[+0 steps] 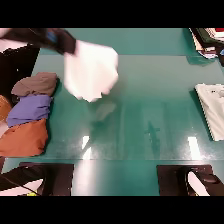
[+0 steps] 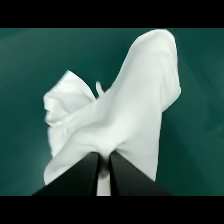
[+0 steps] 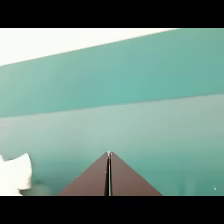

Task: Fold the shirts.

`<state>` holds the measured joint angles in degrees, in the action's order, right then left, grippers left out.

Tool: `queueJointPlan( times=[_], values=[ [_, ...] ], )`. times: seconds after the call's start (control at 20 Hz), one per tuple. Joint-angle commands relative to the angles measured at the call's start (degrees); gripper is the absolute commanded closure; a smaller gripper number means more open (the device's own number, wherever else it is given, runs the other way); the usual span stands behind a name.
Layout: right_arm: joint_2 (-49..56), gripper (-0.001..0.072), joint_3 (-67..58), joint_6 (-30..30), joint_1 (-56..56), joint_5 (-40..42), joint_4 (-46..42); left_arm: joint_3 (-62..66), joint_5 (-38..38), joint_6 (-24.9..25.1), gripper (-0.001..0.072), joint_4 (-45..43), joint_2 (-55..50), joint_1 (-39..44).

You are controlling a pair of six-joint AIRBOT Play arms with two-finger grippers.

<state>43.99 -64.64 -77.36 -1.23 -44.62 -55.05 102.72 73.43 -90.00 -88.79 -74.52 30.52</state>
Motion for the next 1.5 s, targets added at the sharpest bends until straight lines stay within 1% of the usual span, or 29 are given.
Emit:
queueJointPlan(
  times=[0.0, 0.05, 0.1, 0.2, 0.25, 0.35, 0.4, 0.55, 0.6, 0.7, 0.85, 0.9, 1.0, 1.1, 1.15, 1.2, 1.25, 1.3, 1.35, 1.45],
  values=[
    [-2.0, 0.0697, -0.1, 0.0, 0.0, -1.4, 0.0, -14.0, -6.1, -1.3, 0.0235, 5.4, 0.6, 11.0],
    [-2.3, 0.0697, -0.1, 0.0, 0.1, -2.2, 0.0, -17.4, -9.4, -1.3, 0.0097, 5.2, 0.6, 12.2],
    [-2.6, 0.0697, -0.1, 0.0, 0.1, -2.9, 0.0, -18.8, -10.6, -1.3, 0.0097, 4.6, 0.6, 12.2],
    [-2.7, 0.0697, -0.1, 0.0, 0.1, -4.9, 0.0, -17.7, -9.3, -1.4, 0.0097, -0.2, 0.7, 9.4],
    [-2.6, 0.0696, -0.1, 0.0, 0.1, -5.9, 0.0, -17.0, -9.0, -1.4, 0.0097, -1.9, 0.7, 6.8],
    [-2.6, 0.0697, -0.1, 0.0, 0.1, -7.8, 0.0, -16.9, -9.6, -1.7, 0.0097, -1.1, 0.3, -0.5],
    [-2.6, 0.0697, -0.1, 0.0, 0.1, -8.5, 0.0, -17.2, -10.1, -1.7, 0.0097, 0.8, -0.3, -4.2],
    [-2.6, 0.0697, 0.0, 0.0, 0.1, -10.2, 0.0, -18.6, -11.7, -0.7, 0.0097, 10.8, -4.7, -14.7],
    [-2.6, 0.0697, 0.0, 0.0, 0.1, -11.0, 0.0, -18.6, -11.7, 0.2, 0.0097, 14.4, -7.1, -17.2],
    [-2.6, 0.0697, 0.0, 0.0, 0.1, -12.4, -0.1, -18.6, -12.4, 0.5, 0.0098, 20.6, -12.6, -21.0],
    [-2.6, 0.0696, 0.0, 0.0, 0.1, -14.7, -0.3, -18.6, -15.7, 0.5, 0.0098, 23.7, -19.6, -22.1],
    [-2.6, 0.0697, 0.0, 0.0, 0.0, -15.2, -0.5, -18.6, -16.7, 0.9, 0.0098, 25.7, -21.5, -22.1],
    [-2.5, 0.0697, 0.0, 0.0, 0.0, -15.7, -0.7, -18.5, -19.3, 3.5, 0.0099, 30.2, -24.0, -22.1],
    [-1.3, 0.0697, 0.0, 0.0, 0.0, -16.7, -0.5, -18.4, -21.3, 3.5, 0.0102, 31.5, -25.4, -22.1],
    [-0.3, 0.0697, 0.0, 0.0, 0.0, -18.1, -0.5, -18.4, -21.7, 3.5, 0.0213, 31.8, -25.7, -22.1],
    [1.1, 0.0697, 0.0, 0.0, 0.0, -19.8, -0.5, -18.5, -22.0, 4.2, 0.0347, 31.9, -25.9, -22.1],
    [2.5, 0.0697, 0.0, 0.0, 0.0, -21.3, -0.5, -18.4, -22.6, 5.2, 0.0444, 31.9, -25.9, -22.1],
    [4.0, 0.0697, 0.0, 0.0, -0.1, -22.9, -0.5, -18.0, -22.6, 5.2, 0.0584, 31.9, -25.9, -22.1],
    [5.4, 0.0696, 0.0, 0.0, -0.1, -24.1, -0.8, -17.2, -22.3, 5.4, 0.0684, 31.7, -25.9, -22.1],
    [8.3, 0.0697, 0.1, -0.1, 0.0, -27.4, -2.9, -13.6, -19.1, 5.6, 0.0684, 29.4, -25.5, -22.1]
  ],
)
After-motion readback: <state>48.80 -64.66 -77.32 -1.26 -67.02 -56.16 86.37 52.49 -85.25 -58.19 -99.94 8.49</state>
